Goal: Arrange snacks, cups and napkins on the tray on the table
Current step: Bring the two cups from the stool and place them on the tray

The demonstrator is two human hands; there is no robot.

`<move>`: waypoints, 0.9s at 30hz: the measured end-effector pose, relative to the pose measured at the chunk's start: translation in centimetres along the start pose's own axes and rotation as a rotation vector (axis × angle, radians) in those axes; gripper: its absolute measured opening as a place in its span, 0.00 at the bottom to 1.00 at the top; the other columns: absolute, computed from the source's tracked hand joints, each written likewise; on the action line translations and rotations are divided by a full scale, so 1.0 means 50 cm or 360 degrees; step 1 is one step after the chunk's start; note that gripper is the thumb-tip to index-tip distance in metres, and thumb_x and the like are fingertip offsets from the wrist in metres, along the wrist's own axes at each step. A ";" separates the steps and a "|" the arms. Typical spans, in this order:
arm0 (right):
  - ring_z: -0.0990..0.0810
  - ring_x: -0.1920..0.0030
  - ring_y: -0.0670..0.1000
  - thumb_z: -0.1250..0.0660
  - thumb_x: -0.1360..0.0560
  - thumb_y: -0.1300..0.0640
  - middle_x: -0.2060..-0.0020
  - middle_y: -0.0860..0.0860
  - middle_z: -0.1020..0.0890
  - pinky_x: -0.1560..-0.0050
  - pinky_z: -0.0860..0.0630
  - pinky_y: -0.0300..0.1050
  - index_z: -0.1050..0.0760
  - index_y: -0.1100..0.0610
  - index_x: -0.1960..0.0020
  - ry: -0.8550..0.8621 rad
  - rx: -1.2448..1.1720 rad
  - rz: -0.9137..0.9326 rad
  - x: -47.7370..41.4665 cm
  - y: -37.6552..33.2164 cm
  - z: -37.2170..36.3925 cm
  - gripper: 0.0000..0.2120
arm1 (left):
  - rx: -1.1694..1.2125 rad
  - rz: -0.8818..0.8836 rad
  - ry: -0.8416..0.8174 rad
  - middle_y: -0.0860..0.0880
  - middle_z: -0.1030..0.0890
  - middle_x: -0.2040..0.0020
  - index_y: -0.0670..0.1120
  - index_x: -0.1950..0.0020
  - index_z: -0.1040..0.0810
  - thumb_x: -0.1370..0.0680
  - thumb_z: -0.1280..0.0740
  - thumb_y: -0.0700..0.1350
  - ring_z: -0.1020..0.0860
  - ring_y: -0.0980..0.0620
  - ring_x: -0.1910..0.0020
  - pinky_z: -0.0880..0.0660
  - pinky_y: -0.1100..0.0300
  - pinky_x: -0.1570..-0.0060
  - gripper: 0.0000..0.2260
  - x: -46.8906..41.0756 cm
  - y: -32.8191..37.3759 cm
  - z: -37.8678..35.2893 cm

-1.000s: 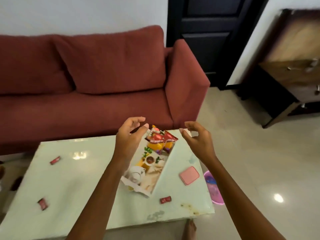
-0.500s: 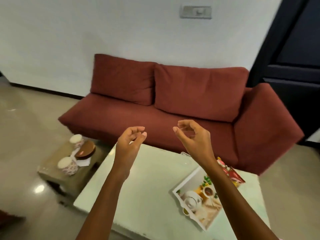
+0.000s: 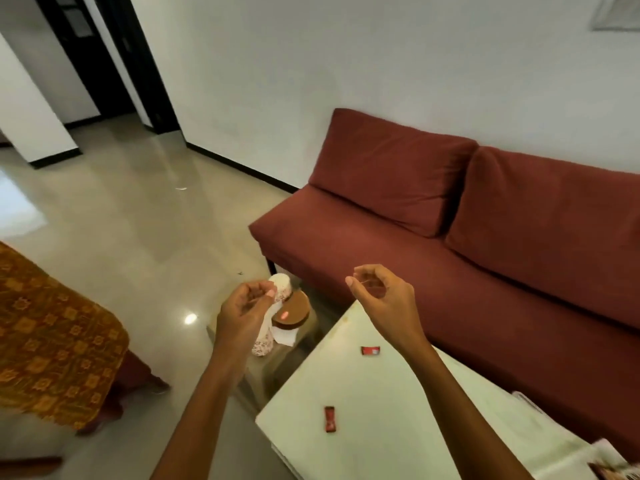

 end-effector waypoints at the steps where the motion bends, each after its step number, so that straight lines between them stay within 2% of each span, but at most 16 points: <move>1: 0.20 0.56 0.40 0.32 0.28 0.47 0.59 0.37 0.20 0.59 0.24 0.28 0.23 0.47 0.52 -0.0034 0.0008 -0.0014 -0.026 0.002 -0.032 0.07 | -0.0033 0.0014 0.0034 0.48 0.19 0.47 0.46 0.46 0.23 0.25 0.34 0.44 0.22 0.49 0.47 0.26 0.59 0.52 0.08 -0.033 -0.008 0.020; 6: 0.20 0.54 0.45 0.31 0.28 0.50 0.56 0.47 0.18 0.55 0.21 0.38 0.23 0.55 0.48 -0.0219 0.0033 -0.0158 -0.117 0.029 -0.174 0.12 | -0.0050 0.0101 0.0060 0.48 0.19 0.48 0.46 0.48 0.22 0.25 0.34 0.43 0.22 0.50 0.48 0.28 0.64 0.58 0.07 -0.156 -0.074 0.088; 13: 0.21 0.52 0.46 0.31 0.28 0.49 0.51 0.49 0.18 0.51 0.22 0.41 0.24 0.55 0.46 -0.0314 0.0279 -0.0338 -0.238 0.130 -0.369 0.14 | -0.0232 0.0330 -0.0172 0.50 0.20 0.52 0.46 0.49 0.23 0.26 0.32 0.42 0.23 0.49 0.48 0.27 0.62 0.54 0.07 -0.353 -0.222 0.113; 16: 0.22 0.50 0.46 0.30 0.28 0.49 0.48 0.51 0.18 0.50 0.23 0.42 0.25 0.55 0.44 -0.0372 0.0406 -0.0444 -0.278 0.199 -0.456 0.17 | -0.0452 0.0401 -0.0342 0.48 0.21 0.47 0.44 0.45 0.24 0.29 0.28 0.41 0.25 0.50 0.46 0.28 0.58 0.51 0.14 -0.433 -0.310 0.117; 21: 0.25 0.40 0.53 0.29 0.30 0.47 0.39 0.53 0.24 0.44 0.26 0.47 0.30 0.56 0.36 -0.0451 0.0572 -0.0608 -0.331 0.342 -0.586 0.27 | -0.0787 0.0502 -0.0521 0.41 0.25 0.43 0.40 0.42 0.28 0.37 0.23 0.42 0.29 0.50 0.49 0.30 0.58 0.51 0.27 -0.516 -0.479 0.092; 24: 0.28 0.37 0.54 0.27 0.32 0.46 0.35 0.55 0.28 0.43 0.28 0.47 0.34 0.58 0.33 -0.0474 0.0687 -0.0671 -0.355 0.439 -0.658 0.34 | -0.0966 0.0494 -0.0560 0.41 0.27 0.40 0.40 0.38 0.31 0.41 0.20 0.50 0.28 0.44 0.42 0.27 0.52 0.45 0.37 -0.531 -0.581 0.069; 27: 0.32 0.34 0.56 0.25 0.35 0.44 0.32 0.56 0.33 0.41 0.30 0.47 0.39 0.60 0.31 -0.0501 0.0734 -0.0706 -0.373 0.532 -0.725 0.41 | -0.1115 0.0507 -0.0601 0.41 0.32 0.33 0.40 0.31 0.38 0.44 0.20 0.55 0.33 0.43 0.34 0.31 0.49 0.37 0.48 -0.532 -0.672 0.048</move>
Point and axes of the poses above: each hand's wrist, its own x-axis away from the middle knuckle, its own z-axis out of the back of the hand, y = z × x, the point moved 2 cm from there along -x, towards the middle knuckle
